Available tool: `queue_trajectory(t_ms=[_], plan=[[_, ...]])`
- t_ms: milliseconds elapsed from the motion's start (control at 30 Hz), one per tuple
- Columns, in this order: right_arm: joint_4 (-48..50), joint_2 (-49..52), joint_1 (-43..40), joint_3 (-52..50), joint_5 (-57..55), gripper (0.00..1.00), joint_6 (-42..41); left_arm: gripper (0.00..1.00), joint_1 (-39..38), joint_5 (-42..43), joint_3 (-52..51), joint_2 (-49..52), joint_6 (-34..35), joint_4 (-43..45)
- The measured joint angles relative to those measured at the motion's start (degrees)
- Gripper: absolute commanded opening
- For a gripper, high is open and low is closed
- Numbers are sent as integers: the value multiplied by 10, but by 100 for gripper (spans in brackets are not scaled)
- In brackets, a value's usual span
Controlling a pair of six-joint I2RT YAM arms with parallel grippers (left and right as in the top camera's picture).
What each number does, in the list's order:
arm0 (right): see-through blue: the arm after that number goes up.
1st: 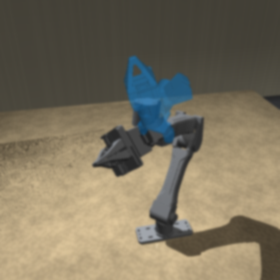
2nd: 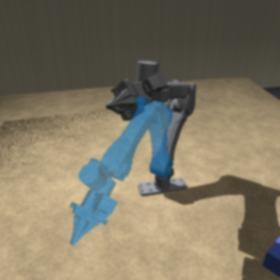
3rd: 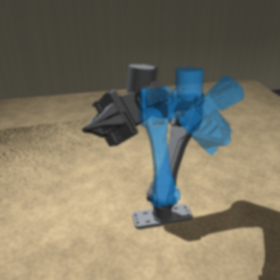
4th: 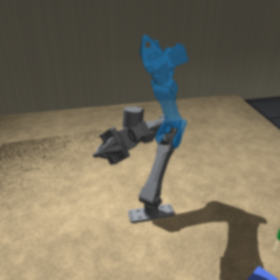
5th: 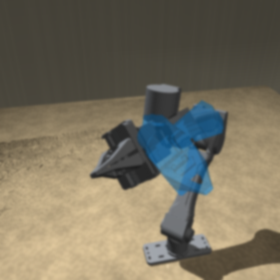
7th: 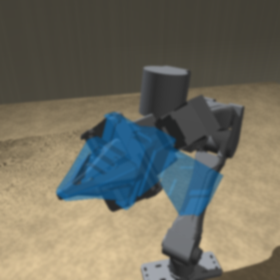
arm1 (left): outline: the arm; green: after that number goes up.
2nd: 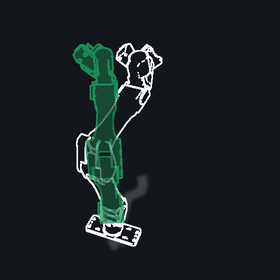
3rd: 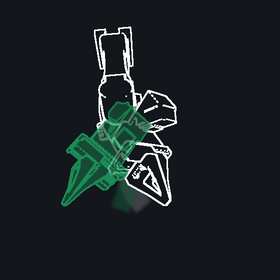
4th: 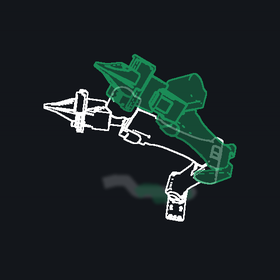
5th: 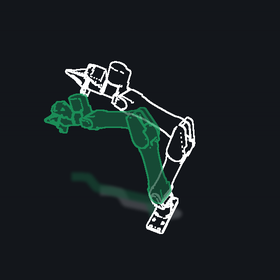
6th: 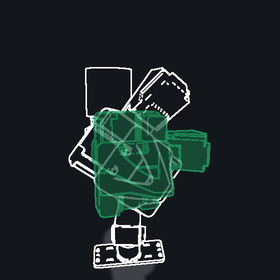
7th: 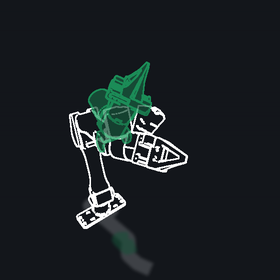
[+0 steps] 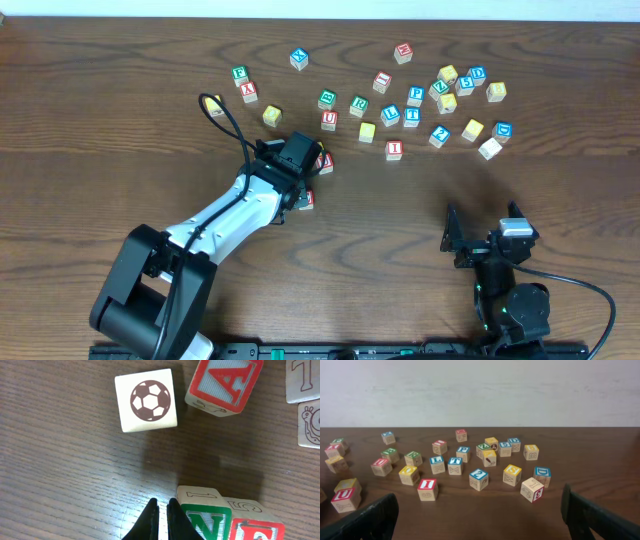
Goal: Spell out NEURIPS
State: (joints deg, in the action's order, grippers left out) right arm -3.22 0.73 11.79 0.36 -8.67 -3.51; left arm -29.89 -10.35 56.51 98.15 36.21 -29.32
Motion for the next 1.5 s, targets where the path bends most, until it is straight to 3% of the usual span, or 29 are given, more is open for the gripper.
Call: queue_trajectory(t_ms=[833, 1133, 1500], plan=[[0, 0, 0, 0, 0, 99, 0, 8, 0, -23, 0, 0, 11, 2], [0, 0, 0, 0, 0, 99, 0, 8, 0, -42, 0, 0, 1, 73], [0, 0, 0, 0, 0, 99, 0, 8, 0, -14, 0, 0, -16, 78]])
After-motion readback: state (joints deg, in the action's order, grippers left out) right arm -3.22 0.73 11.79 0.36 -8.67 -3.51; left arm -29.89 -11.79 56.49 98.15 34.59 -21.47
